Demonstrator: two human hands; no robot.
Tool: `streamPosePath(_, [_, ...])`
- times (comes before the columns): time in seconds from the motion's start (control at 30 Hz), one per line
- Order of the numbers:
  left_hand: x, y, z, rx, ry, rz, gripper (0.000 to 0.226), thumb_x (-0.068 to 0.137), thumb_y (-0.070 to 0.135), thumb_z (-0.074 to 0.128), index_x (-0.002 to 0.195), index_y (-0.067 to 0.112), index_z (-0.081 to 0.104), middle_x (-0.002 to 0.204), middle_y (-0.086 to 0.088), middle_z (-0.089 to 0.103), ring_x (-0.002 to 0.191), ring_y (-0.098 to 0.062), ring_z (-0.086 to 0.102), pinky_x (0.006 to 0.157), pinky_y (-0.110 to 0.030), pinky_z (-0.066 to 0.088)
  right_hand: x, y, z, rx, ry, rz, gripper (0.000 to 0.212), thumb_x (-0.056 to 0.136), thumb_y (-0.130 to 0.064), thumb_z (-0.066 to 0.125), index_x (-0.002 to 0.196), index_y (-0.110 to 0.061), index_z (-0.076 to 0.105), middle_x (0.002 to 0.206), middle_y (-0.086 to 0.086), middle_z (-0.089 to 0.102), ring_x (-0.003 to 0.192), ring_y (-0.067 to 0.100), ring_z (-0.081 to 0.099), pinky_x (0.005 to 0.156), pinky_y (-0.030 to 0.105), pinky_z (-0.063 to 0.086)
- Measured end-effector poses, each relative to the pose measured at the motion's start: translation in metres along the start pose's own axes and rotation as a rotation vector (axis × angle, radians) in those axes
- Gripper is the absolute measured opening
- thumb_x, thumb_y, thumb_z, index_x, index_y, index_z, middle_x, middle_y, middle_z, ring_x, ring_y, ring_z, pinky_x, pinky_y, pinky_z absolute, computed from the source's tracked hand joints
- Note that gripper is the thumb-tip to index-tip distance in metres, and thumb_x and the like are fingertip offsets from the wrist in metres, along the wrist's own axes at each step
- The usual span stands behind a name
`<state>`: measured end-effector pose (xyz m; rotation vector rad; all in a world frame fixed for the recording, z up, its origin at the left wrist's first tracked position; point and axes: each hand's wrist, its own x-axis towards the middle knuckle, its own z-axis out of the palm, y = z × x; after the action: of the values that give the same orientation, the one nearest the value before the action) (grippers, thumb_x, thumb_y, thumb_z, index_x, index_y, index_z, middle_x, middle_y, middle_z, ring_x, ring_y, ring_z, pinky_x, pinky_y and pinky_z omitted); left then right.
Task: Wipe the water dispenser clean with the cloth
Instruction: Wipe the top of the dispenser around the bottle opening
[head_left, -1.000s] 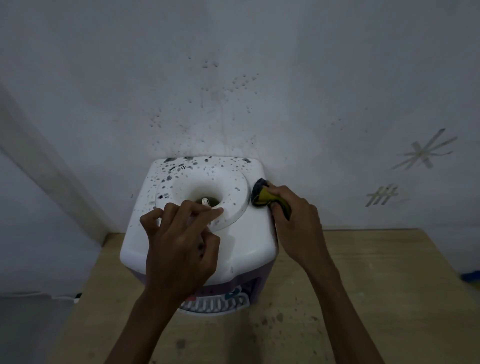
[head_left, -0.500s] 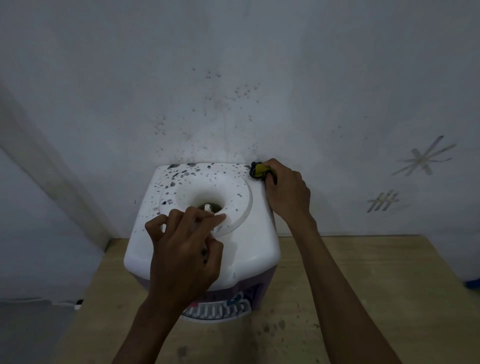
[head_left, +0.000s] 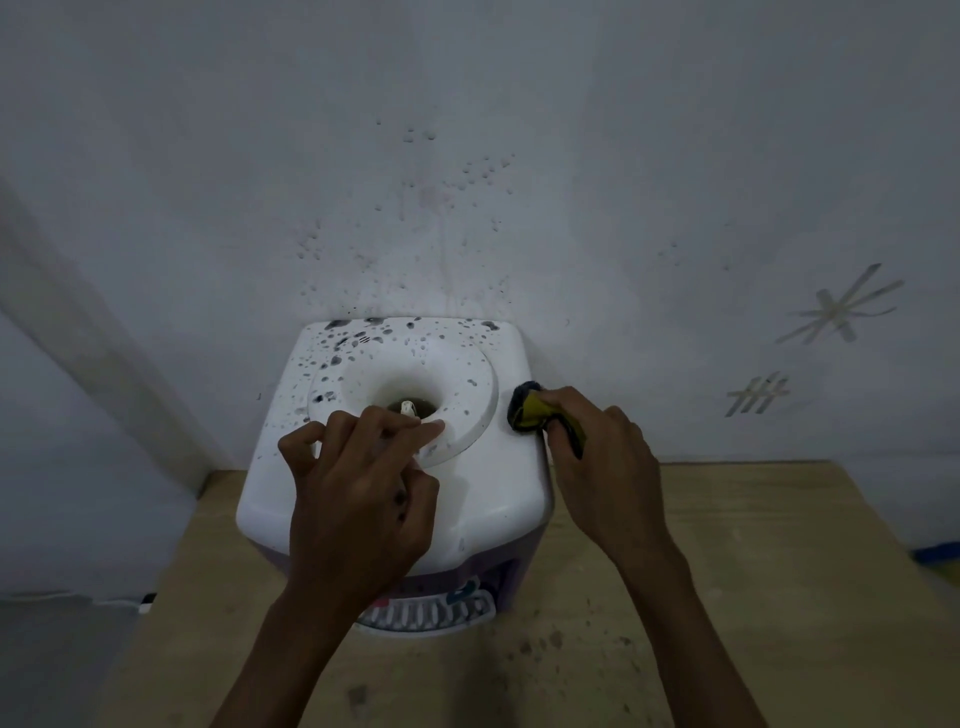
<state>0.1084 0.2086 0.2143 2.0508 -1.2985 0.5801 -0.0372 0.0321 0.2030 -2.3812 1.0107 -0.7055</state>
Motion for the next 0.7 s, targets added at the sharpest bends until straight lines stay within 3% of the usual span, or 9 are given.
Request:
streamPosePath(0.3, [-0.001,0.000,-0.001,-0.007,-0.003,-0.011,0.033,0.085,0.018,0.054,0.108,0.021,0.077,0.105,0.004,0.070,0.096,-0.023,0.062,0.090,-0.049,0.032,0.087,-0.014,0.020,-0.113,0.026,-0.047,0.029,0.106,-0.021,0.044,0.117,-0.039,0.064,0.086,0.002,0.063,0.085,0.020,0.052,0.059,0.031,0.036])
streamPosePath(0.43, [0.000,0.000,-0.001,-0.019,-0.005,-0.017,0.033,0.084,0.019,0.055,0.108,0.021,0.077,0.105,0.005,0.070,0.096,-0.023,0.062,0.092,-0.046,0.030,0.093,-0.019,0.025,-0.087,0.031,-0.058,0.029,0.106,-0.020,0.045,0.116,-0.039,0.065,0.083,-0.007,0.060,0.087,0.021,0.052,0.059,0.032,0.038])
streamPosePath(0.5, [-0.001,0.000,-0.001,-0.025,-0.007,-0.021,0.032,0.084,0.019,0.055,0.107,0.021,0.077,0.105,0.005,0.070,0.096,-0.023,0.062,0.093,-0.044,0.029,0.081,-0.017,0.022,-0.034,0.032,-0.069,0.029,0.106,-0.020,0.046,0.115,-0.040,0.065,0.078,-0.015,0.054,0.086,0.020,0.051,0.057,0.030,0.035])
streamPosePath(0.6, [-0.001,0.000,-0.001,-0.027,-0.001,-0.023,0.031,0.084,0.018,0.056,0.106,0.022,0.077,0.105,0.005,0.070,0.095,-0.023,0.062,0.092,-0.045,0.030,0.058,-0.015,0.017,-0.043,0.017,-0.067,0.032,0.106,-0.026,0.047,0.124,-0.048,0.062,0.087,-0.004,0.060,0.085,0.016,0.051,0.056,0.023,0.033])
streamPosePath(0.7, [-0.001,0.000,0.000,-0.025,-0.002,-0.022,0.030,0.083,0.017,0.058,0.106,0.022,0.077,0.105,0.005,0.070,0.095,-0.023,0.063,0.092,-0.047,0.031,0.024,-0.018,0.009,-0.032,0.026,-0.061,0.037,0.105,-0.034,0.053,0.133,-0.058,0.056,0.088,-0.005,0.048,0.077,0.011,0.050,0.059,0.011,0.031])
